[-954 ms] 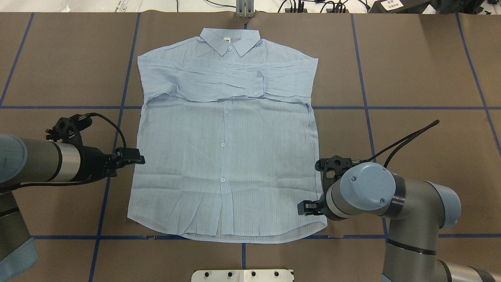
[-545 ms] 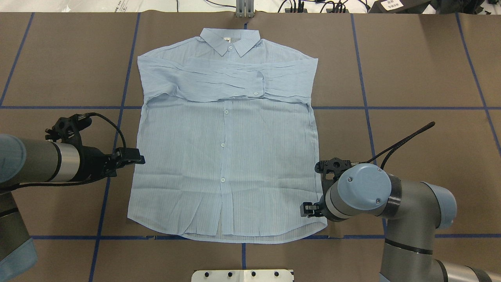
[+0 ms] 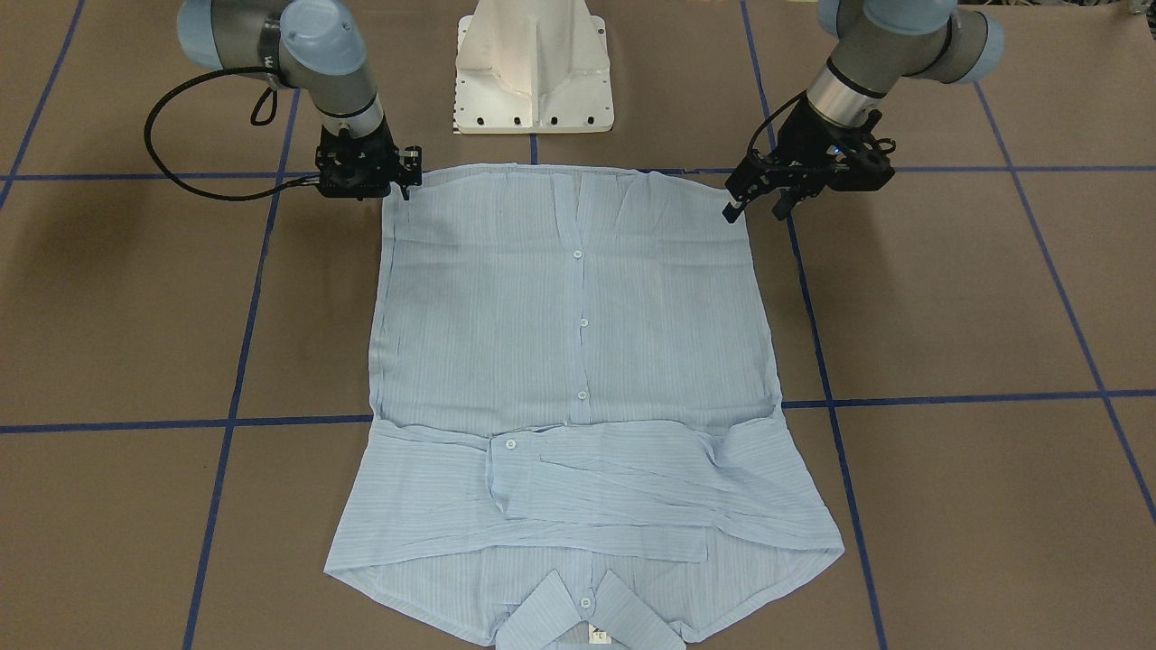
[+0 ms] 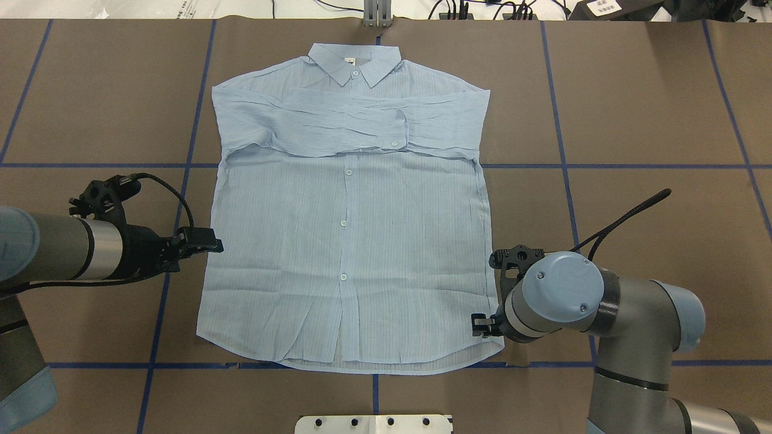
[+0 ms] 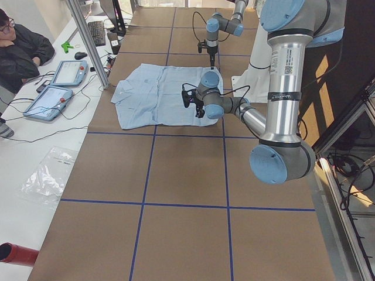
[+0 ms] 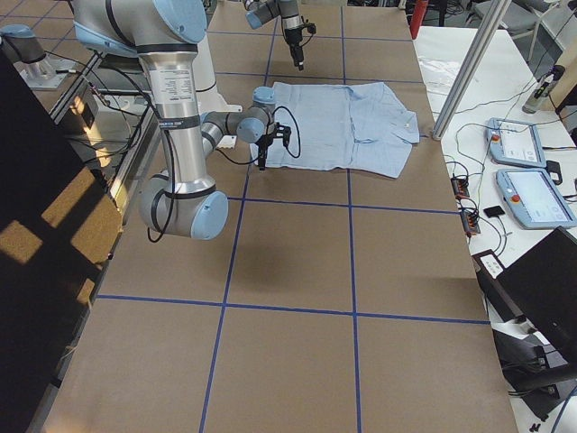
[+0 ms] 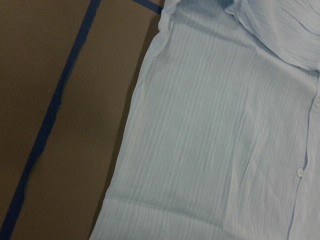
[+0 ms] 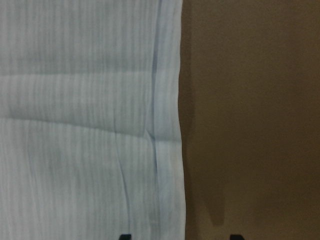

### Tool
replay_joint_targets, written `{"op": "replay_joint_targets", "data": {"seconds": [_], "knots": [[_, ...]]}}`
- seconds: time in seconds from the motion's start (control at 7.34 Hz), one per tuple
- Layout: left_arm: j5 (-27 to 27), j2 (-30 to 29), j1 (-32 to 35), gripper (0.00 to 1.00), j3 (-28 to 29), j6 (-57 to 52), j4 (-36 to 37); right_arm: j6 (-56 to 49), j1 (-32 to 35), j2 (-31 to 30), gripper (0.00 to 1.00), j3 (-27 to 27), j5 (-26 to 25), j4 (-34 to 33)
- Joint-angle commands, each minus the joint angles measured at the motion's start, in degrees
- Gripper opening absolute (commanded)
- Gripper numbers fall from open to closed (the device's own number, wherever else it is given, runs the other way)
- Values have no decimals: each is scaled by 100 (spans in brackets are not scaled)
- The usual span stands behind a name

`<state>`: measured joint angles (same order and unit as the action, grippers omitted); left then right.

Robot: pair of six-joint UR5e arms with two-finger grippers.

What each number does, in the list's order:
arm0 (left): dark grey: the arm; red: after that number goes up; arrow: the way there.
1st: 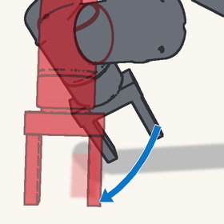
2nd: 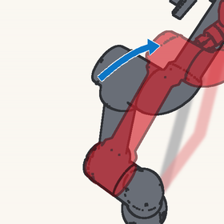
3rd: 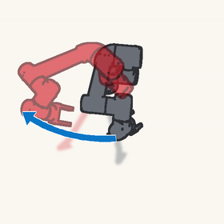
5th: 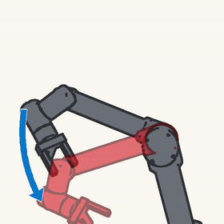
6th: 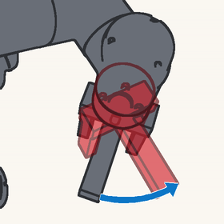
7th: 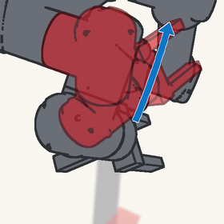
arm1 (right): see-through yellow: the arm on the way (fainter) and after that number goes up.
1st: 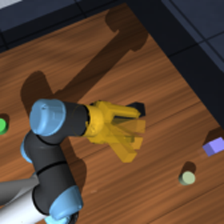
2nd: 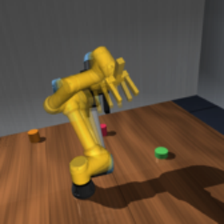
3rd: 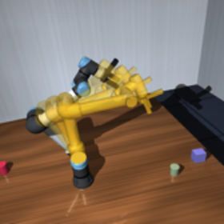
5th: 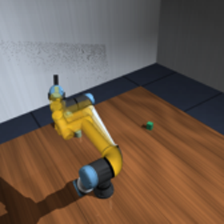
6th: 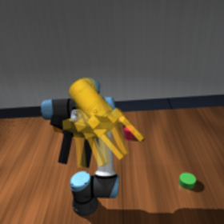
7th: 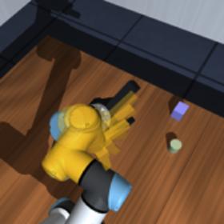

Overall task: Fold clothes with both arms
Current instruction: 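Move both grippers down to the shirt's side edges near the hem, then lower both grippers onto the shirt's side edges near the hem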

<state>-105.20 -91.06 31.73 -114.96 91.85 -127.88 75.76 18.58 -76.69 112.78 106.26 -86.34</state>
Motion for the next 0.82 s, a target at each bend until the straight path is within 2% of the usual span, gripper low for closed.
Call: {"op": "replay_joint_targets", "data": {"seconds": [0.0,0.14,0.27,0.41,0.55,0.68], "knots": [[0,0,0,99,0,0,0,0,-12,5,68,-80,34,-23],[0,0,0,99,0,0,0,0,-4,-4,65,-80,122,-23],[0,0,0,99,0,0,0,9,-4,5,57,-80,183,-15],[0,0,0,99,0,0,0,0,-4,5,42,-72,193,-15],[0,0,0,99,0,0,9,0,-4,5,32,-63,202,-15],[0,0,0,99,0,0,0,9,-4,13,27,-45,245,-15]]}}
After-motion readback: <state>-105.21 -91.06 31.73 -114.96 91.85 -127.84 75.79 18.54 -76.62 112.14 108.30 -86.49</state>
